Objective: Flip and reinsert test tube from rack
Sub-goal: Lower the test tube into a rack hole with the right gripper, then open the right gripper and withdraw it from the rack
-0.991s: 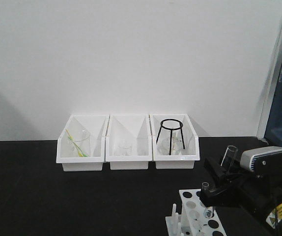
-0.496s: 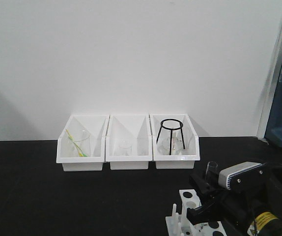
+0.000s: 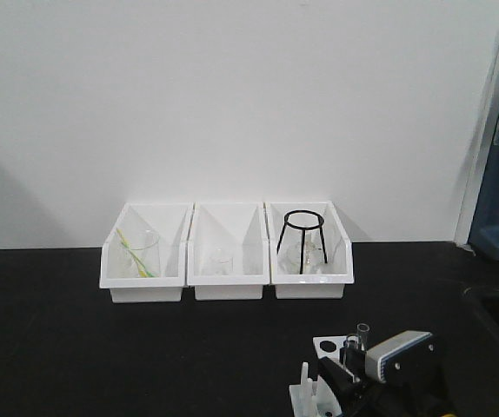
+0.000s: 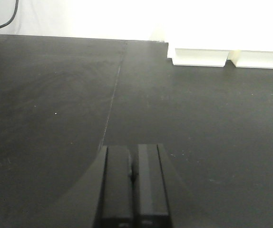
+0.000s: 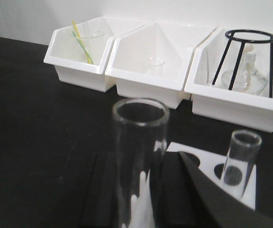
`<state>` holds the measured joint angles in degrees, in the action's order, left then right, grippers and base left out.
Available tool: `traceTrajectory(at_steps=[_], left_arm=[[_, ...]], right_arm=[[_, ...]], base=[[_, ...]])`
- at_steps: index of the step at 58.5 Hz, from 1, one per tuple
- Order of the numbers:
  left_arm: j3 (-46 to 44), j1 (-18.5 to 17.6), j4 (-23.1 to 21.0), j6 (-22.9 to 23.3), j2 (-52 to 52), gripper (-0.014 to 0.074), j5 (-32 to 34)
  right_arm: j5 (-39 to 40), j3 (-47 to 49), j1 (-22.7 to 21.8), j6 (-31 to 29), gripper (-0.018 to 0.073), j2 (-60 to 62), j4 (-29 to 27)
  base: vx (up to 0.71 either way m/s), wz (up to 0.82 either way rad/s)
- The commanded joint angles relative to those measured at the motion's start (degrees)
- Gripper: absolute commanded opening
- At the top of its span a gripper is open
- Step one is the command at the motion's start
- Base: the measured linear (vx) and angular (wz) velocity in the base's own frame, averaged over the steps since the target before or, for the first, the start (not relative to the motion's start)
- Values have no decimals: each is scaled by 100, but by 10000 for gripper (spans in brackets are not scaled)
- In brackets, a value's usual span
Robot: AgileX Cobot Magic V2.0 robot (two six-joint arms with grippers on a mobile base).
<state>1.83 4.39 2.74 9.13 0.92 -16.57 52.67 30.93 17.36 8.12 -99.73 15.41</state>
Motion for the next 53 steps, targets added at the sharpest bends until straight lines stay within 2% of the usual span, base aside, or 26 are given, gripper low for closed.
traceTrajectory(at_steps=[1, 14, 23, 29, 44, 48, 53], left_arm=[[-1, -41, -25, -1, 62, -6, 496], [-1, -41, -25, -1, 62, -6, 496], [-1, -41, -25, -1, 62, -6, 496], [-1, -41, -25, -1, 62, -6, 496], [-1, -41, -25, -1, 62, -6, 496], [-1, -41, -25, -1, 62, -6, 496], [-1, -41, -25, -1, 62, -6, 496]], right_arm=[[933, -52, -16, -172, 8, 11, 10], [1070, -77, -16, -256, 20, -241, 31], [1085, -77, -16, -256, 76, -241, 31], [1097, -77, -16, -256, 163, -241, 31], [1091, -77, -16, -256, 468, -103, 25], [1020, -77, -16, -256, 522, 85, 19], [672, -77, -16, -256, 545, 416, 9]], base=[[0, 0], [0, 0], [0, 0], [0, 0], [0, 0], [0, 0], [0, 0]])
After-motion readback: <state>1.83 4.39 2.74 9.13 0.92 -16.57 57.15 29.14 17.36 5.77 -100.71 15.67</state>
